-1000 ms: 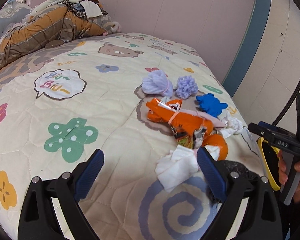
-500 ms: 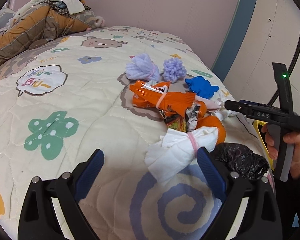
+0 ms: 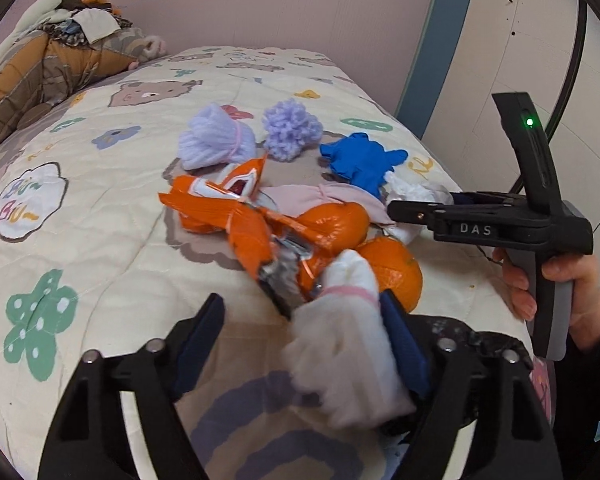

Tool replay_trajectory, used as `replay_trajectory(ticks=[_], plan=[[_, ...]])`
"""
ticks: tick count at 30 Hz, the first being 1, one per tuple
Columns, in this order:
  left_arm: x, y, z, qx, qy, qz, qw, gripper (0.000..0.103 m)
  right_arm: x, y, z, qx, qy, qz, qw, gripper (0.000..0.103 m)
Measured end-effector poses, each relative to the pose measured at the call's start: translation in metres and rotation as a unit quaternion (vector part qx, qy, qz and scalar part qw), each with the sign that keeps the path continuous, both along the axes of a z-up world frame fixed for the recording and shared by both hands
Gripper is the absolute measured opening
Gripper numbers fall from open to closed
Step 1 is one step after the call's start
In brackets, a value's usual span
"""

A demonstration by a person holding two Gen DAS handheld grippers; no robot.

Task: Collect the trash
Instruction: 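Grasp a white pink-banded bundle with the right tool while the left tool grasps another, then carry both white bundles in the two tools over the yellow bin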

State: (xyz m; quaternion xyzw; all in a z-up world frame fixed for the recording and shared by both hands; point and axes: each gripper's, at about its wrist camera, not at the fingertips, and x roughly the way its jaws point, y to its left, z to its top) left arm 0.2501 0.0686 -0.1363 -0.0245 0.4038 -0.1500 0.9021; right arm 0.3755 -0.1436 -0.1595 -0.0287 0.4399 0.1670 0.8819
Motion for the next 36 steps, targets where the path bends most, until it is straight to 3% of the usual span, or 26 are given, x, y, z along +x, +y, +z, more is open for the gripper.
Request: replay_trajectory(ticks=[5,9,22,36], plan=[[0.0,-0.009,-0.005,0.001,0.005,-0.013,0.9999,0.042,-0.005,0.004,-0.001,-0.014,-0.007,0.003,1.0,0.049],[-0.002,-0.007,-0.005,-0.002,0.003,-0.007,1.0,0.035,-0.008,0.002,0.002,-0.007,-0.006,-0.003,1.0,0.044],[-0.027,0.006,0.009,-0.011,-0.002,0.01,0.9999,0.034,-0.028,-0.02,0.027,0.047,-0.023,-0.014,0.999,0.043],[-0.063,0.059,-0.002,-0.045,0.041,0.071,0.9956,0.036,-0.039,-0.016,0.028,0.053,-0.015,-0.012,0.998,0.043]])
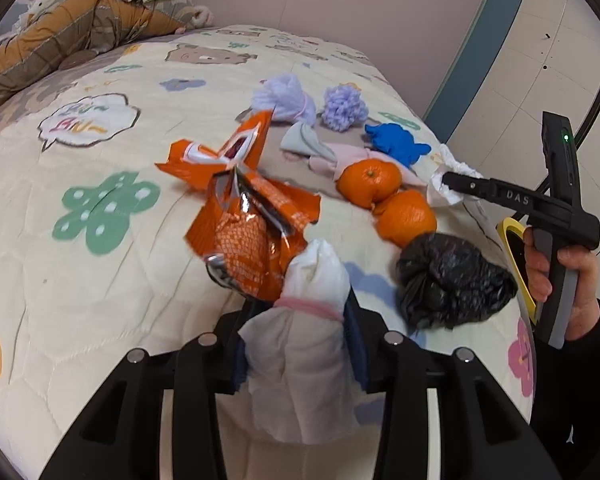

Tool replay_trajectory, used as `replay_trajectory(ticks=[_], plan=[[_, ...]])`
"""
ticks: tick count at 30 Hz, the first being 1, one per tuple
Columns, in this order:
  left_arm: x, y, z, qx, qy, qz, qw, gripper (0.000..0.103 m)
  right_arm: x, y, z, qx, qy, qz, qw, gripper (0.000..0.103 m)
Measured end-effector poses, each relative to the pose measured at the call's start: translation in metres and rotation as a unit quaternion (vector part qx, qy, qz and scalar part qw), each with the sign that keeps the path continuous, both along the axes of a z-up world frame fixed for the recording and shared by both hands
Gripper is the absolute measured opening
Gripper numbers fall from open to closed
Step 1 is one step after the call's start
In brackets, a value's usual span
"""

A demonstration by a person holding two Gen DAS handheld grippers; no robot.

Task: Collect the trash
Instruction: 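Carry both white bundles in the two tools over the yellow bin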

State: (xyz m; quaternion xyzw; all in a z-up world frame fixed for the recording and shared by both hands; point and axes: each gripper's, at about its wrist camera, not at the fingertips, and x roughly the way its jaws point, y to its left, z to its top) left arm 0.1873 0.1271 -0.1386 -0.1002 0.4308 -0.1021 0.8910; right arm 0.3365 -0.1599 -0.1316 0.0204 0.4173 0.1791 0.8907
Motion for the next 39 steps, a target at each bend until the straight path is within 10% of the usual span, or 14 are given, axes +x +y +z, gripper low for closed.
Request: replay_trajectory(ticks=[12,22,39], plan=[[-0.043,0.013,0.02,0.007,-0.031,0.006,0.9995,0.026,-0.003,-0.003,0.003,0.009,-0.006,-0.004,1.0,0.042],[-0.057,0.011,0.087,-0.018,-0.114,0.019,0.9931,0.027,-0.034,-0.033,0.065,0.076,-0.06,-0.009,0.995,0.042],[-0.014,-0.114,0.155,-0.005,-0.176,-0.044,0.9835,0.027,-0.127,-0.138,0.17,0.076,-0.167,-0.069,0.981,0.042]])
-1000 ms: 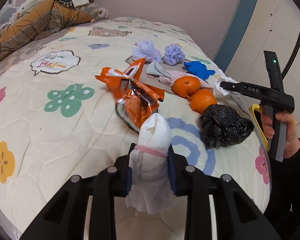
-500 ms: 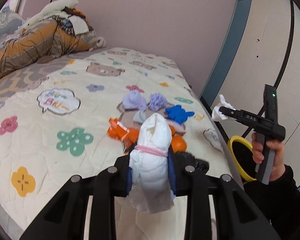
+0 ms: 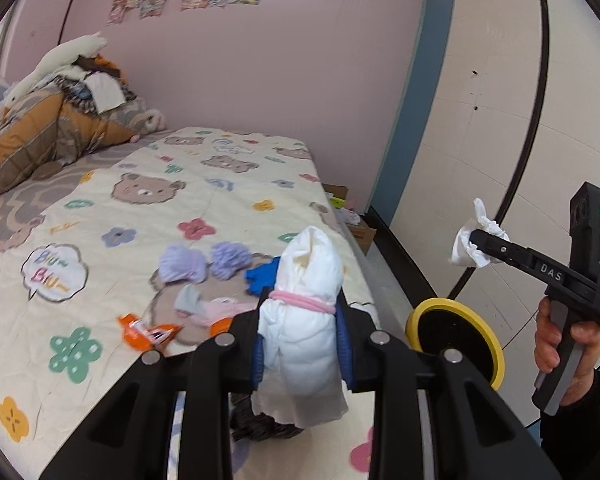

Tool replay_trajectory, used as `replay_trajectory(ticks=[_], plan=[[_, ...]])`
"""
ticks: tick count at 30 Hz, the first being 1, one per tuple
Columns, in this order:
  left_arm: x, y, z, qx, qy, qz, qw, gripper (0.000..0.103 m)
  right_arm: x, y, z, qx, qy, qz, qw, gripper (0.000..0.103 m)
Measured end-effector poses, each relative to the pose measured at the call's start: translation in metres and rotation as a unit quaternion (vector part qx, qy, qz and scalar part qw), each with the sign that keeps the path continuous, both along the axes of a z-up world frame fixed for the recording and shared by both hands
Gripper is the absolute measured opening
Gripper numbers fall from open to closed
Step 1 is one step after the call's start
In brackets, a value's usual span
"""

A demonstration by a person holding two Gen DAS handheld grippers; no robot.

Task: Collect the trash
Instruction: 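Carry both white bundles in the two tools over the yellow bin, then open the right tool over the bin while the left tool releases its bundle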

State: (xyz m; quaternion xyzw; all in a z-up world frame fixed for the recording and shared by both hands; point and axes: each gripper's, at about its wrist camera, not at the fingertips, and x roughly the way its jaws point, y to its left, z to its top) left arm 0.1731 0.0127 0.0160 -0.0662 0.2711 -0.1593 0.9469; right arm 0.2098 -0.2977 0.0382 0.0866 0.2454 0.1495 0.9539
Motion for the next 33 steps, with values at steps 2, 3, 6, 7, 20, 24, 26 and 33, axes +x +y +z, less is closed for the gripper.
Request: replay_trajectory(ticks=[2,3,6,7,20,24,26,33], plan=[[0.006,-0.02,0.004,0.003,0.001,-0.014,0.9999,0.027,-0.008,-0.015,0.005,0.003,-0.006,-0.012,1.0,0.042],[0.01,-0.03,0.005,0.005,0.002,-0.019,0.9998,0.027,-0.011,-0.021,0.006,0.004,-0.009,-0.017,1.0,0.042],[0.018,-0.061,0.009,0.013,-0.002,-0.038,0.9992,0.027,-0.023,-0.045,0.011,0.003,-0.015,-0.039,0.999,0.042],[0.019,-0.07,0.009,0.015,-0.003,-0.043,0.999,0.027,-0.025,-0.052,0.011,0.003,-0.015,-0.044,0.999,0.042],[0.044,-0.184,-0.01,0.041,0.004,-0.125,0.9913,0.027,-0.056,-0.139,-0.008,0.008,0.0,-0.13,0.991,0.043],[0.051,-0.213,-0.02,0.041,0.013,-0.146,0.9884,0.027,-0.057,-0.163,-0.02,0.006,0.007,-0.158,0.987,0.043],[0.055,-0.226,-0.026,0.042,0.019,-0.155,0.9869,0.027,-0.056,-0.177,-0.027,0.011,0.015,-0.168,0.986,0.043],[0.063,-0.259,-0.053,0.043,0.047,-0.17,0.9833,0.027,-0.045,-0.212,-0.053,0.024,0.041,-0.192,0.98,0.043]])
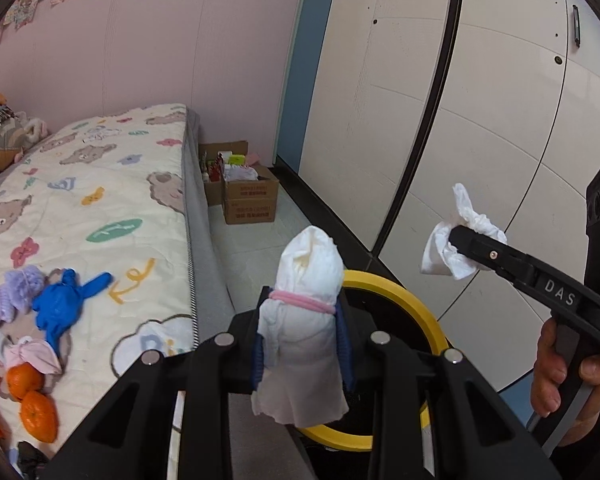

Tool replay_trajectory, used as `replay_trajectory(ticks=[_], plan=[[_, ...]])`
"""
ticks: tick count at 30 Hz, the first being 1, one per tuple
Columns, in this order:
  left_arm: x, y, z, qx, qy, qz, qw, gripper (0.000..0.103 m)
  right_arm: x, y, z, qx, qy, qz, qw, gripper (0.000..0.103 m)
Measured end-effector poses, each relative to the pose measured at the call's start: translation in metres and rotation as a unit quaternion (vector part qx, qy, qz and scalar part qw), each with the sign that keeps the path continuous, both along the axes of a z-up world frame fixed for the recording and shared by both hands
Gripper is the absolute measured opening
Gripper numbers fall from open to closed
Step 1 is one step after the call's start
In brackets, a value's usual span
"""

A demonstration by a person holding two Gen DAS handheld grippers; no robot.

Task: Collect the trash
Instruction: 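Open the right tool over the bin while the left tool releases its bundle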

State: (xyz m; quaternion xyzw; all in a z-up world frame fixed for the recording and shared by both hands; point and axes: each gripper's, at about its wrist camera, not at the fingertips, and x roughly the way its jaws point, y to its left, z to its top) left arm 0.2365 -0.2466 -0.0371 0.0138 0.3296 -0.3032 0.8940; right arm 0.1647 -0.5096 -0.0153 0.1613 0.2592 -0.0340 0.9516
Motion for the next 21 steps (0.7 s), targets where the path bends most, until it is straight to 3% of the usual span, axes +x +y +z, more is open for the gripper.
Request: replay_trajectory(ticks=[12,21], plan=[[0.01,-0.036,-0.039,0.021,0.033,-0.016,0.9991,0.027,0.028,-0.022,-0.052,0.021,0.046,-0.024,0.998,0.043],[0.016,-0.052,-0.053,0.03,0.057,-0.026,0.9976,0.027,0.035,-0.026,-0.069,0.026,0.067,-0.039,0.997,0.046]])
